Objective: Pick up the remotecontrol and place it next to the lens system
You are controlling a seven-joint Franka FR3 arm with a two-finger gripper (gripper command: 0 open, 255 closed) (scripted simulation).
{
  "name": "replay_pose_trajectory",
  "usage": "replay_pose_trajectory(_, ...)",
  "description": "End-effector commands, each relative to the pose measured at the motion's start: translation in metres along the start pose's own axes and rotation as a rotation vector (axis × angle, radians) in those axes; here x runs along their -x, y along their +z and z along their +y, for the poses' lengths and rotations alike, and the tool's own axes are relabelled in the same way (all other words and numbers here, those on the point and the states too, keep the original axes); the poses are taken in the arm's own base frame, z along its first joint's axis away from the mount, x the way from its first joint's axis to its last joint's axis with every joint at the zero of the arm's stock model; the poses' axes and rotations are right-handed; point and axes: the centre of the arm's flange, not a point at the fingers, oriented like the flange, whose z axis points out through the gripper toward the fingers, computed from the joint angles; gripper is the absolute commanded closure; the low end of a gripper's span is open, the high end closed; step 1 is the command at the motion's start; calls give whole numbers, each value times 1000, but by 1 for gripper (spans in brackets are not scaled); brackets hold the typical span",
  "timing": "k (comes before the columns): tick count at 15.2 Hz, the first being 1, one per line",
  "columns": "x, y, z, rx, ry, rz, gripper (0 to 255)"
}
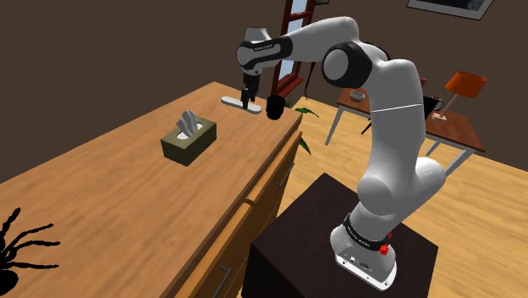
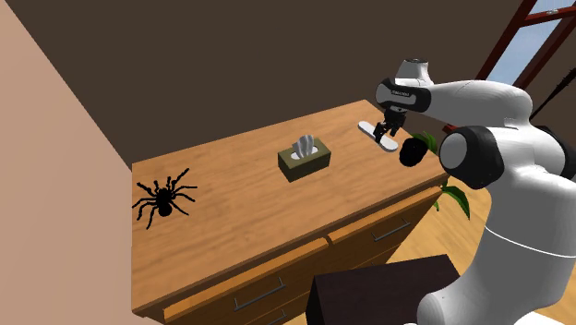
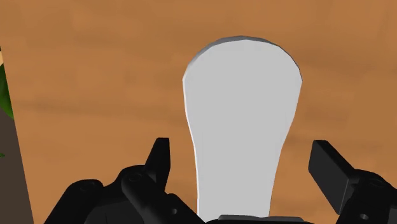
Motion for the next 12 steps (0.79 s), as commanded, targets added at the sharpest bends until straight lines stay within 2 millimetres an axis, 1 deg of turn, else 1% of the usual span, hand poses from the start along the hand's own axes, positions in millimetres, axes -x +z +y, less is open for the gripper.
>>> replay_pose_trajectory(1,0,0,0,0,0,0,0)
replay_pose_trajectory(2,0,0,0,0,0,0,0)
replay_pose_trajectory(5,0,-40,0,0,0,0,0)
replay_pose_trajectory(6,0,-50,0,0,0,0,0)
replay_pose_trajectory(12,0,-50,0,0,0,0,0)
